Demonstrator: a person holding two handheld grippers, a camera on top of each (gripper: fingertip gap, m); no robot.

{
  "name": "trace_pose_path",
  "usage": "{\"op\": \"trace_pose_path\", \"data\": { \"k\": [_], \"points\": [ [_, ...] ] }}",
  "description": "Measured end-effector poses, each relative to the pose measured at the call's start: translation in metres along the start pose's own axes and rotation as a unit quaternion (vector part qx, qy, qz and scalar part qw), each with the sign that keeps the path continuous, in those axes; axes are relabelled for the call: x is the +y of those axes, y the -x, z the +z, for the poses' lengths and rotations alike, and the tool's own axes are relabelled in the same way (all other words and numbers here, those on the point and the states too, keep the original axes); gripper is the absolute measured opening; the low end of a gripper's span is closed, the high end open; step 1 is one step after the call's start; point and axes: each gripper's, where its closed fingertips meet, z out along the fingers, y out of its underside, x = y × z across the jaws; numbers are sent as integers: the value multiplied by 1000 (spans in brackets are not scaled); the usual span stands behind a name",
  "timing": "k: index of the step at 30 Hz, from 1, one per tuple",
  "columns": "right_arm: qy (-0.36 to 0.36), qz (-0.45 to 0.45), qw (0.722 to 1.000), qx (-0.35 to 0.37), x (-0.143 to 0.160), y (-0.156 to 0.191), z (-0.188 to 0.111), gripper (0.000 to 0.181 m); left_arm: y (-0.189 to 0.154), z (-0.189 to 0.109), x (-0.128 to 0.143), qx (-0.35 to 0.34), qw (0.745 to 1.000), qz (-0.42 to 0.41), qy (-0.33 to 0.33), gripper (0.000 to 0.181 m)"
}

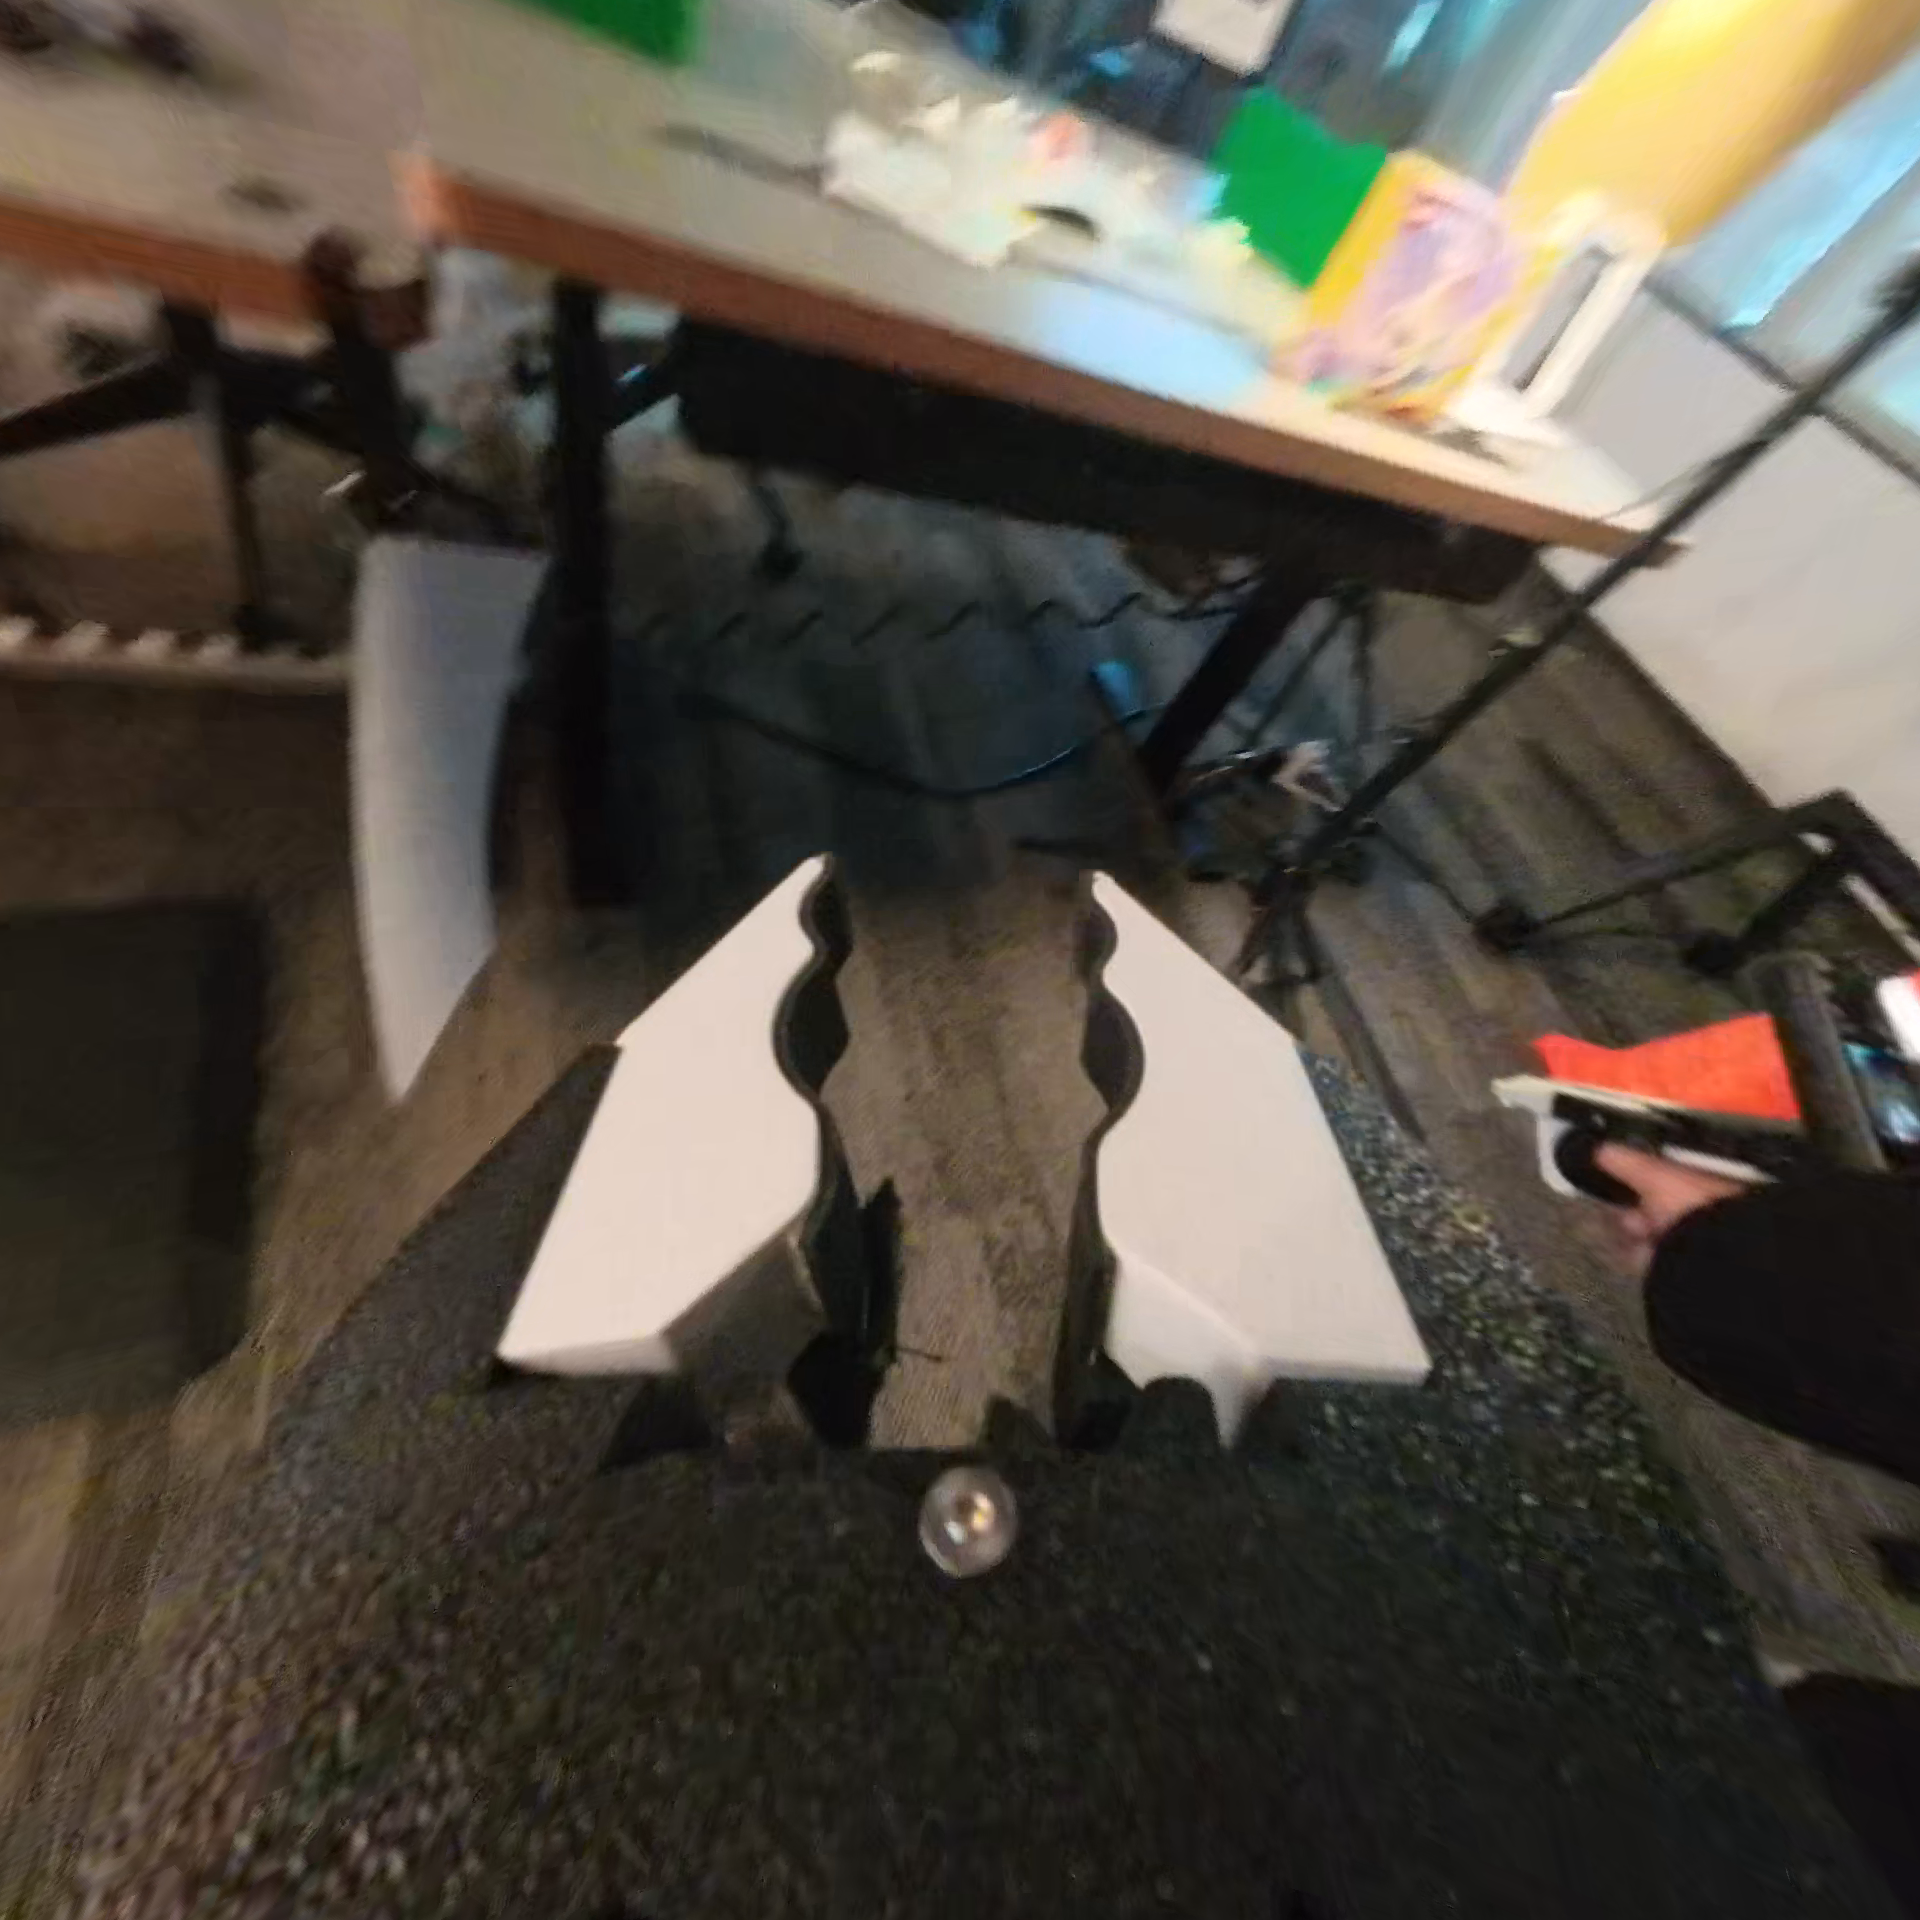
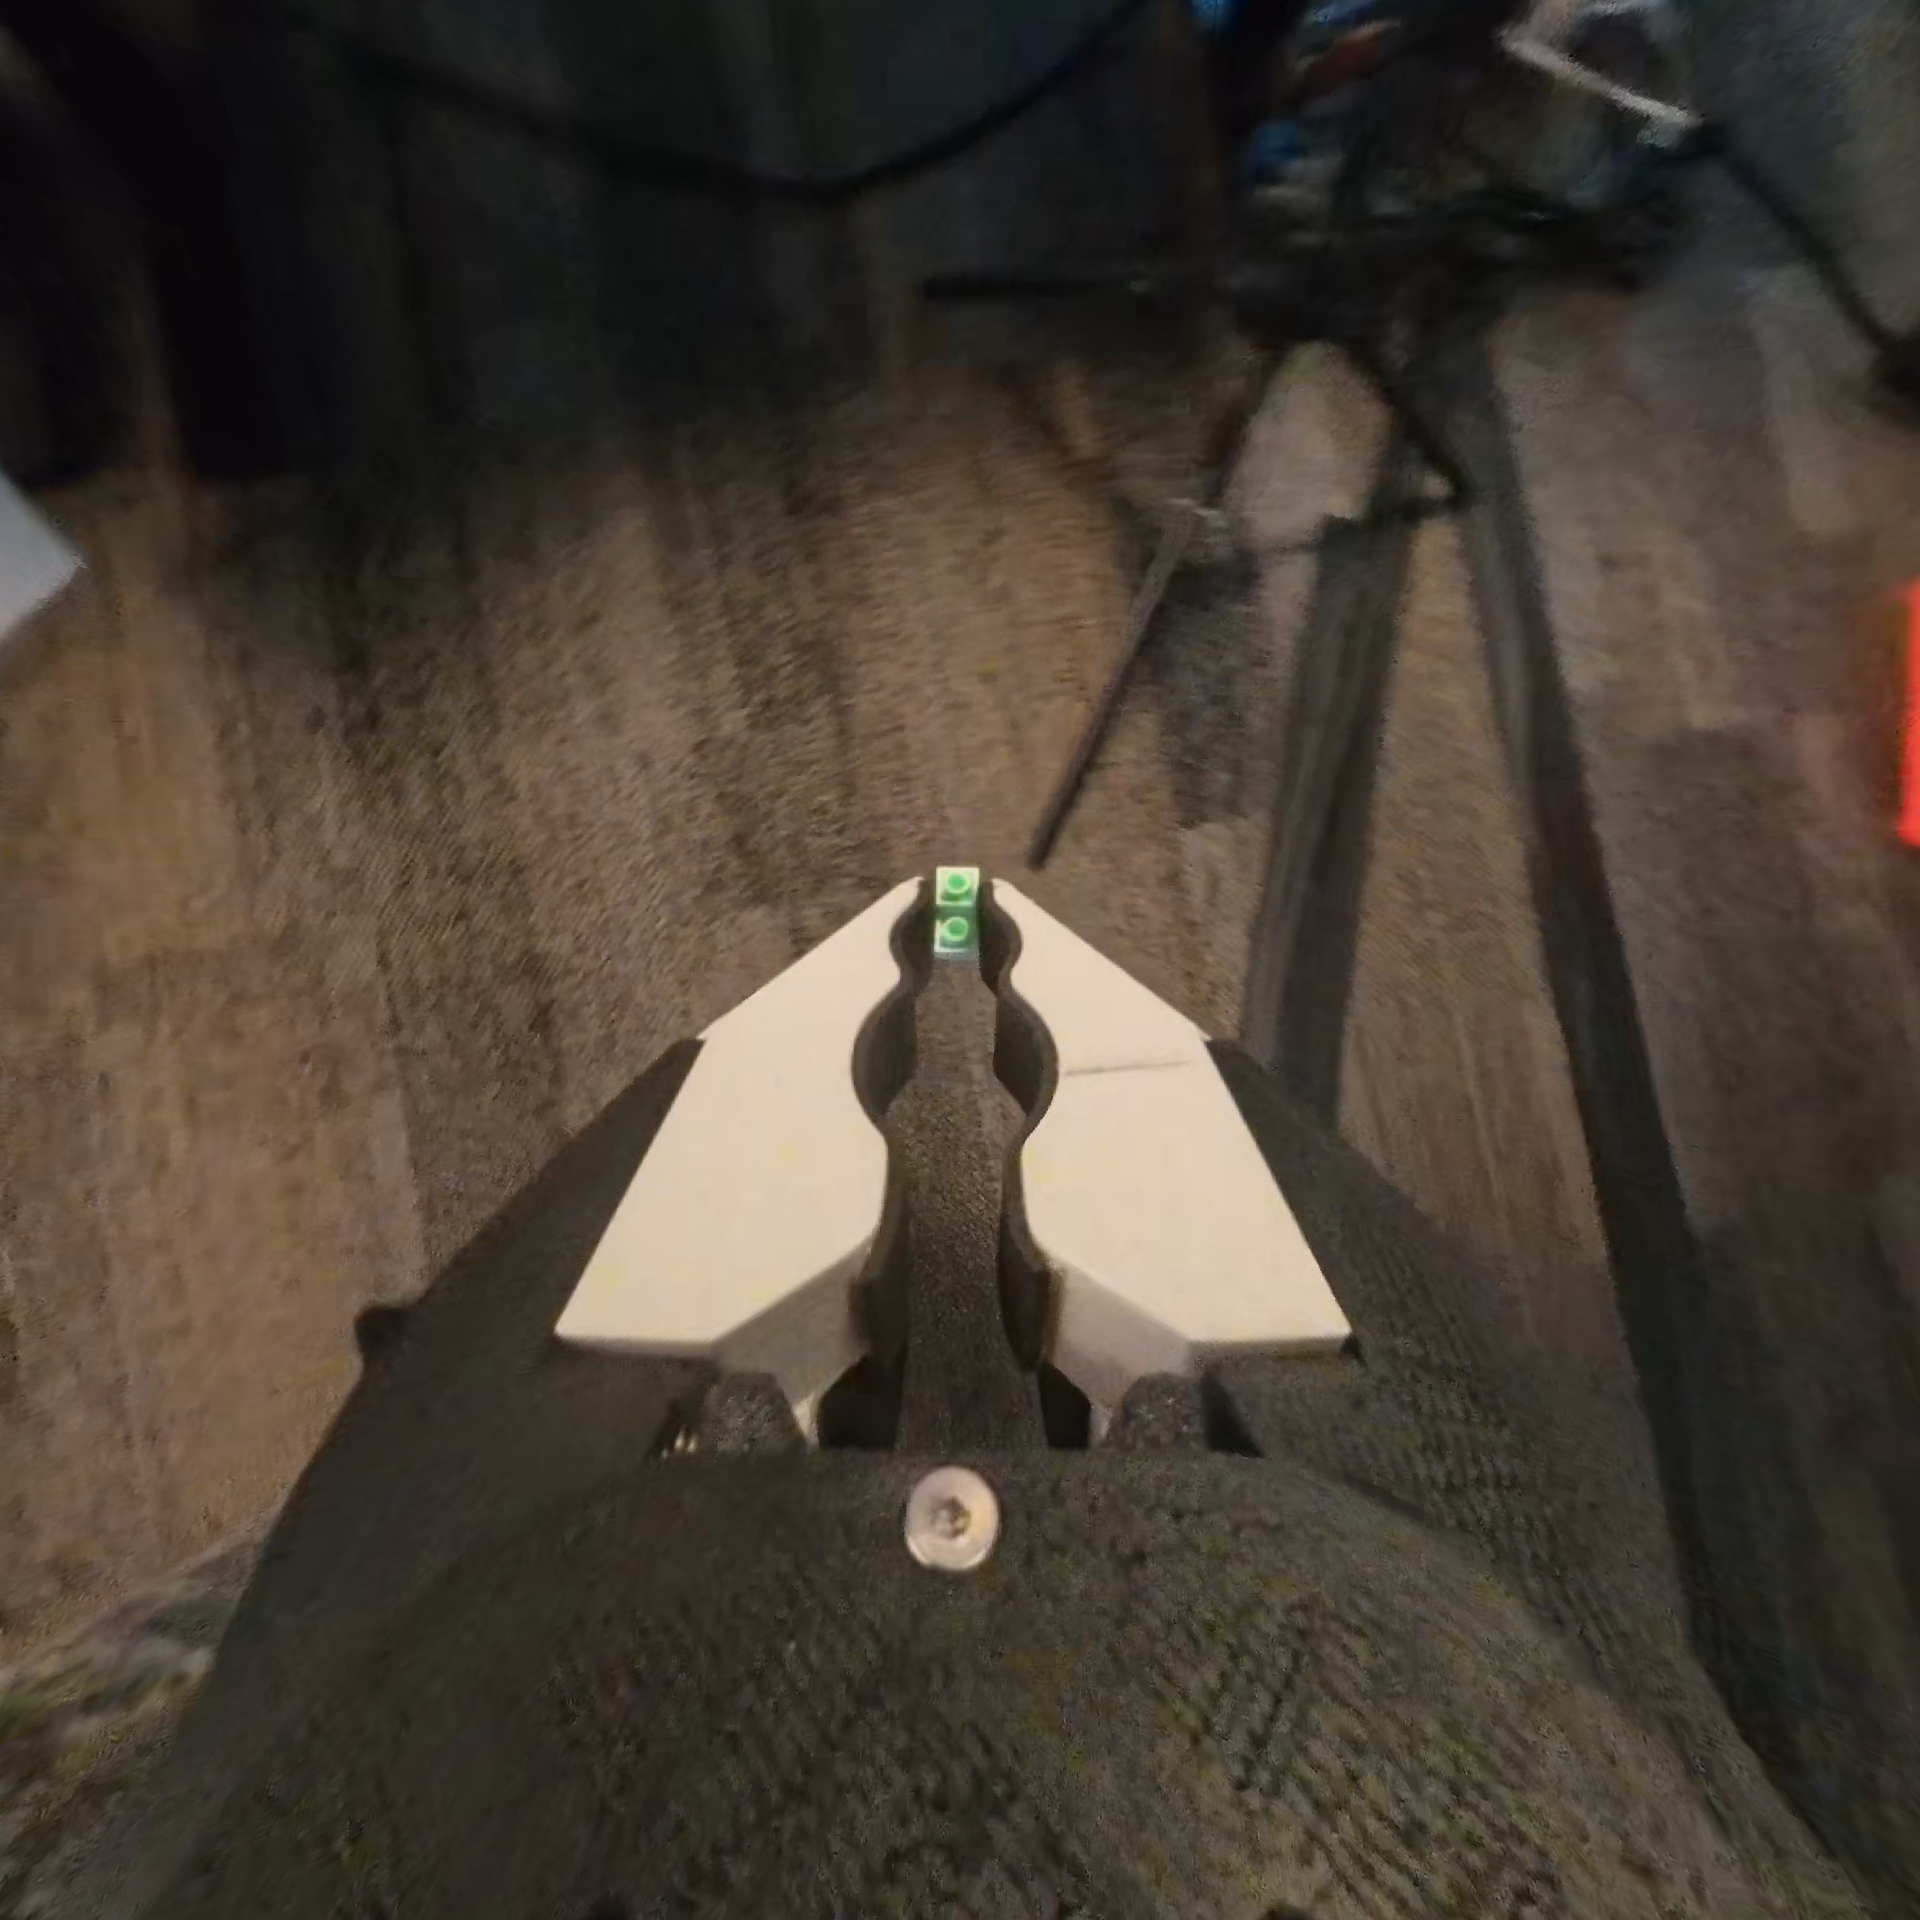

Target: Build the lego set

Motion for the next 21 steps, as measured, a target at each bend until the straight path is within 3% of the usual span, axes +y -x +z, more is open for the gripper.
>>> {"op": "trace_pose_path", "data": {
  "k": [4, 9, 11, 14, 17, 21],
  "points": [
    [-102, 107, 986, 72, 4, -138, -92, 7, -114, 62, -27, 108, 993, 50, -19, 41],
    [-190, 32, 959, 209, 8, -327, -195, 7, -275, 138, -48, 198, 969, 134, -63, 38],
    [-231, 34, 939, 251, -6, -395, -234, 7, -330, 168, -54, 196, 964, 150, -95, 36],
    [-315, 34, 901, 295, -56, -479, -292, 6, -419, 204, -51, 225, 955, 145, -126, 35],
    [-351, 32, 881, 317, -114, -545, -322, 6, -511, 230, -35, 282, 939, 163, -107, 35],
    [-338, 77, 881, 323, -179, -624, -306, 7, -609, 261, -19, 348, 897, 246, -116, 31]
  ]
}}
